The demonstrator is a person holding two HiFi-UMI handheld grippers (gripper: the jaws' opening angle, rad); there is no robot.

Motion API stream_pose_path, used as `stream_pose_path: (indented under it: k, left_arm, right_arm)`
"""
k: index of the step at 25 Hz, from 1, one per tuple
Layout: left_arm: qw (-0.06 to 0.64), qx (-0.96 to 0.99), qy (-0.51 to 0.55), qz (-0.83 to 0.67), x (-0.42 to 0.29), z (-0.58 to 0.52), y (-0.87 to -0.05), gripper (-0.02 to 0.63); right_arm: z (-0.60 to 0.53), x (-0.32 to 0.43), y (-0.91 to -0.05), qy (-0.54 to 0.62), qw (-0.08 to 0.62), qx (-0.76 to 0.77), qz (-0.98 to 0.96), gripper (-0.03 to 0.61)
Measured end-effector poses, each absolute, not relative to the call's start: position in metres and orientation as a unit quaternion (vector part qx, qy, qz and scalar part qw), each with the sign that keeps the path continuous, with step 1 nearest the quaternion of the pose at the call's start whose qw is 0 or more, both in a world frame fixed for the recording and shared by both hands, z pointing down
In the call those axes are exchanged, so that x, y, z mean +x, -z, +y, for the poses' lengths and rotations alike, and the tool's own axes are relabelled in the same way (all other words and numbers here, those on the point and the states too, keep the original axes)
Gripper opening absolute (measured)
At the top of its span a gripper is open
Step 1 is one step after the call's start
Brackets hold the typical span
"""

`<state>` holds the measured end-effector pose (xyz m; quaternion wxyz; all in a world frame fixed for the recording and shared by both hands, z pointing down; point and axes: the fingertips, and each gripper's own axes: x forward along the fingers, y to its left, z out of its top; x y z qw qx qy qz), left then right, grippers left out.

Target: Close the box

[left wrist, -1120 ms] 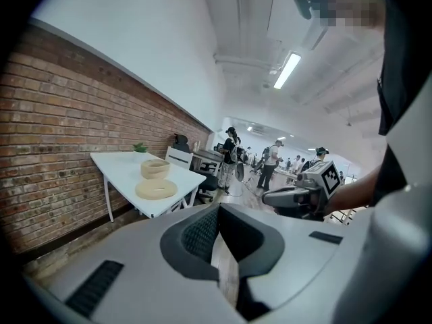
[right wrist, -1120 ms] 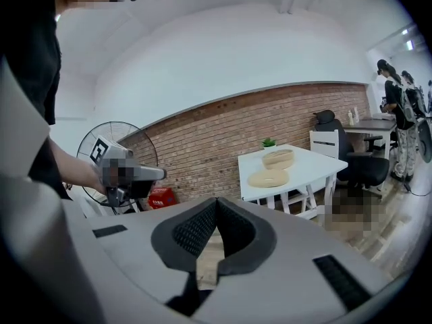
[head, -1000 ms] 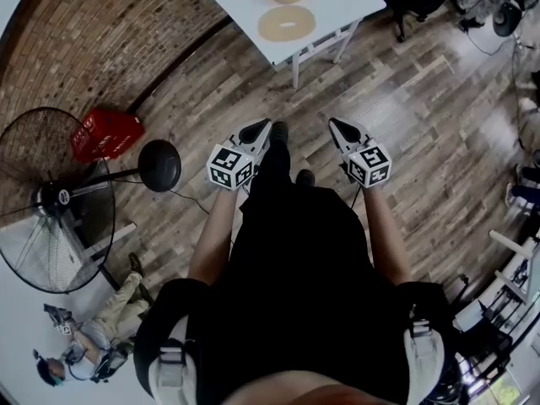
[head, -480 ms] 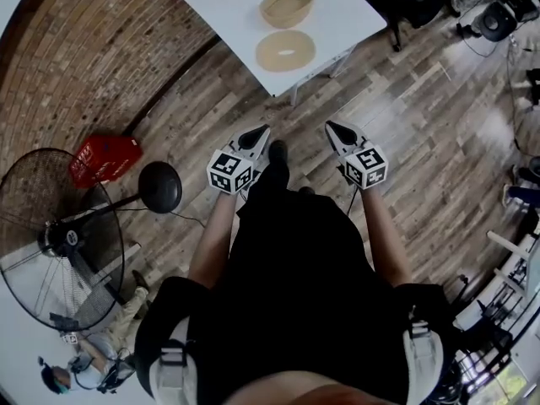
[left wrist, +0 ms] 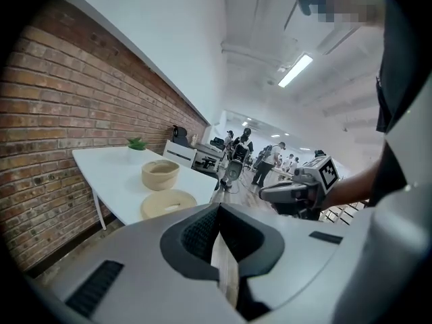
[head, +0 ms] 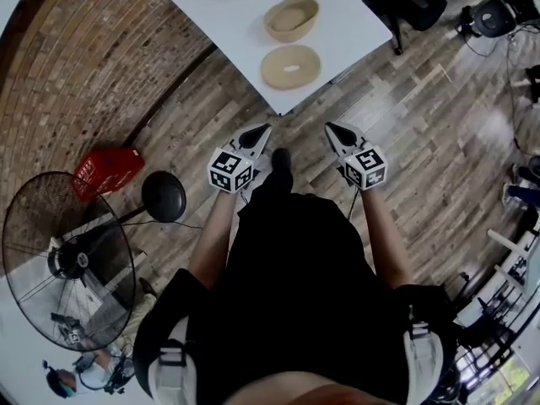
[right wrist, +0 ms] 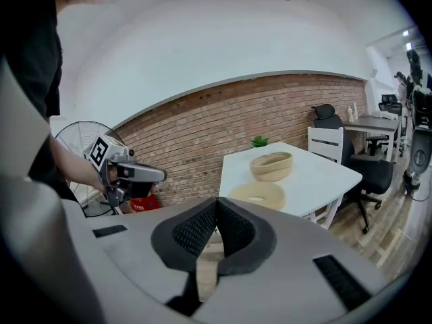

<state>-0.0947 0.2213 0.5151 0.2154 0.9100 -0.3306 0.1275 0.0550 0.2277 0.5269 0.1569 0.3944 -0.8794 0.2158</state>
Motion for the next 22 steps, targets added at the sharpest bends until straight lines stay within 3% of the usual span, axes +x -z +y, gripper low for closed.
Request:
stream_pose_path:
  k: [22]
  left_arm:
    - [0.210,0.928,-0.151,-0.269,-0.118,0.145,-0.537,0.020]
  right_arm:
    - [0.177,0.031,-0.548,-0.234,0.144,0.463,-0.843,-0.002]
